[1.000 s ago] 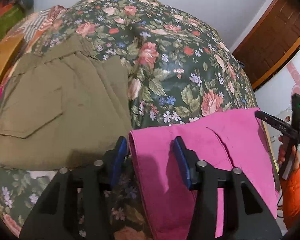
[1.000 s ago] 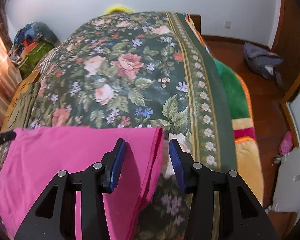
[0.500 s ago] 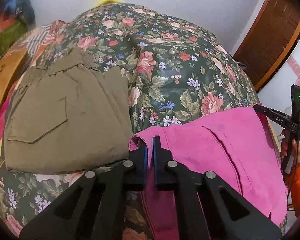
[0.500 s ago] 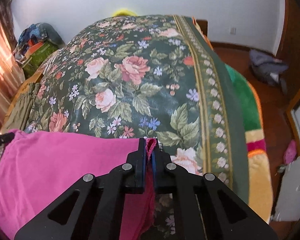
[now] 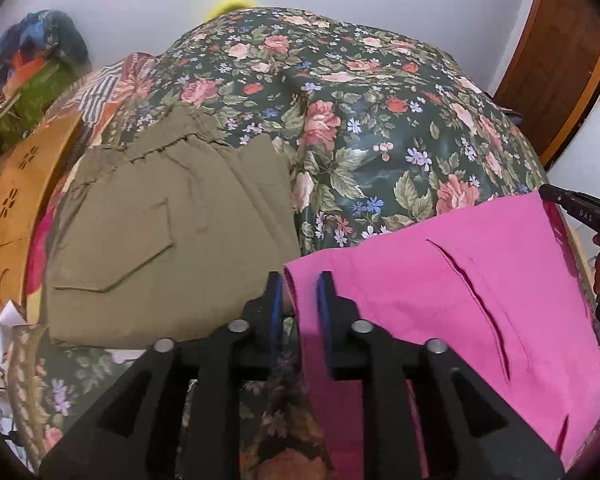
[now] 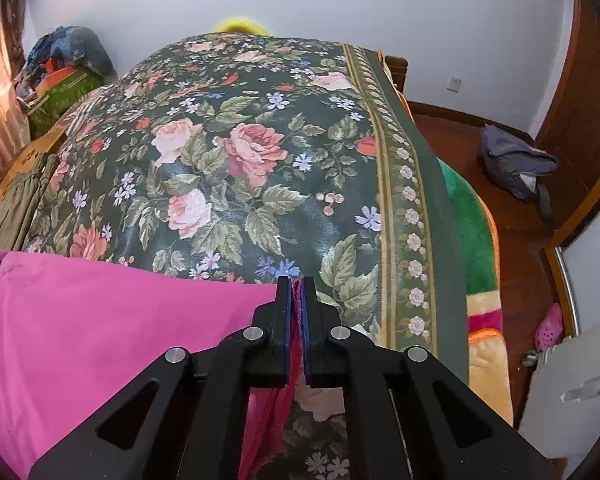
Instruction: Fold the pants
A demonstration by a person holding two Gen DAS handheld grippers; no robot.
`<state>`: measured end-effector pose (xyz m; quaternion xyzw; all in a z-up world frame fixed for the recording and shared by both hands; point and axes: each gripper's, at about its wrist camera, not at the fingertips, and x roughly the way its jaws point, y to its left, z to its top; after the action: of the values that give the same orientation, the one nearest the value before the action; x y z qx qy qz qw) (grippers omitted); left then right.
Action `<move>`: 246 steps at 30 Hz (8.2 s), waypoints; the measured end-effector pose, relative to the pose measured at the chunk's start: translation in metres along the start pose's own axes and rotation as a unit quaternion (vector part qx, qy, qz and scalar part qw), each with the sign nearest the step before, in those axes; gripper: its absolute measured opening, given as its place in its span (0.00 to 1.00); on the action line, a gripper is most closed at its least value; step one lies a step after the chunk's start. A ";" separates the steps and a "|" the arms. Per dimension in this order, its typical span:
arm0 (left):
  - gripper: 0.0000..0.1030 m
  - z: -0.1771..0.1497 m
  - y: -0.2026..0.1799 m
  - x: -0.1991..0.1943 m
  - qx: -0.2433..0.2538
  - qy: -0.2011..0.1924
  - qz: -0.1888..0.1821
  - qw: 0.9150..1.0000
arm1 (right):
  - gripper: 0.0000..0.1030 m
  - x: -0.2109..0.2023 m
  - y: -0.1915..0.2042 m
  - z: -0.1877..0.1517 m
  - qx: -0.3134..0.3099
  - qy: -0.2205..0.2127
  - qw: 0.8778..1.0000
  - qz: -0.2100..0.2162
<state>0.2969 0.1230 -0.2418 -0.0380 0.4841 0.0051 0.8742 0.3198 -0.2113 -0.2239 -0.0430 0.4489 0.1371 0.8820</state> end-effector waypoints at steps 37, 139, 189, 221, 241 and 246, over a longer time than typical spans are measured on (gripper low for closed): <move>0.70 -0.144 -0.022 -0.100 -0.159 0.048 -0.205 0.965 | 0.43 -0.113 0.107 -0.125 -0.036 0.032 0.993 0.111; 0.16 -0.105 -0.171 -0.205 0.157 -0.175 -0.081 0.969 | 0.52 -0.142 0.131 -0.147 -0.009 0.048 0.983 0.179; 0.56 -0.096 -0.236 -0.134 0.169 -0.019 -0.168 0.971 | 0.51 -0.173 0.034 -0.164 0.097 -0.015 0.988 0.121; 0.57 -0.125 -0.141 -0.094 0.066 0.002 -0.124 0.990 | 0.65 -0.129 0.074 -0.151 0.032 0.032 0.989 0.142; 0.67 -0.017 -0.074 -0.042 0.061 -0.017 -0.045 0.997 | 0.70 -0.146 0.078 -0.138 0.094 0.032 0.987 0.129; 0.67 -0.015 -0.071 0.000 0.072 0.022 -0.067 0.995 | 0.72 -0.131 0.078 -0.139 0.128 0.052 0.980 0.142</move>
<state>0.2872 0.0515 -0.2450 -0.0072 0.4989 -0.0896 0.8620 0.1162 -0.1910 -0.1975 0.1275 0.5092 0.1999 0.8273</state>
